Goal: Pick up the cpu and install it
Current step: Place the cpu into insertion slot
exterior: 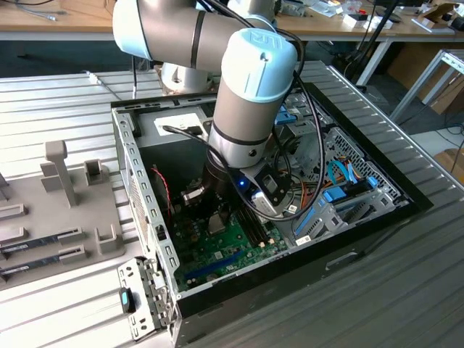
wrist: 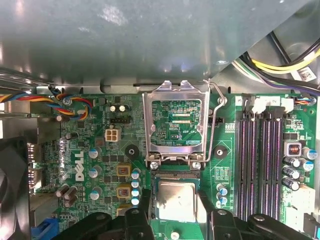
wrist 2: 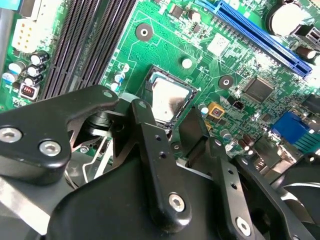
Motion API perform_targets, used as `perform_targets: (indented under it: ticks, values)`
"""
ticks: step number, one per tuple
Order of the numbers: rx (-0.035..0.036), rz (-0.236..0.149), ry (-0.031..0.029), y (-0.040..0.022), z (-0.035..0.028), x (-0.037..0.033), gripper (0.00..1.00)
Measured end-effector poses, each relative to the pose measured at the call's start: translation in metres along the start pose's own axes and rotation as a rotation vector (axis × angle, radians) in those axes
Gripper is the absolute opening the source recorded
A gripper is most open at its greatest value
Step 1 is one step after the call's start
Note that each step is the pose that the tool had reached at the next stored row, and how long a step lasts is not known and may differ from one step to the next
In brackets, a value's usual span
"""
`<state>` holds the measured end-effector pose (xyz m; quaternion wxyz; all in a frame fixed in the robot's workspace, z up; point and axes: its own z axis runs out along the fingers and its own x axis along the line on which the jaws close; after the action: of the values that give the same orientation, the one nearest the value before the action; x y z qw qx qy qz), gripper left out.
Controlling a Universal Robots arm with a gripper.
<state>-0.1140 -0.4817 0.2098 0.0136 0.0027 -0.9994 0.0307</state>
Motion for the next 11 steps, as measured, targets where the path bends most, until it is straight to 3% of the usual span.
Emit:
perform_targets:
  ticks: [8,11]
  values:
    - [0.0000,0.001,0.0001,0.0000,0.0003,0.0005,0.47]
    - [-0.0001,0.001,-0.0001,-0.0004,-0.0065,0.0007,0.47]
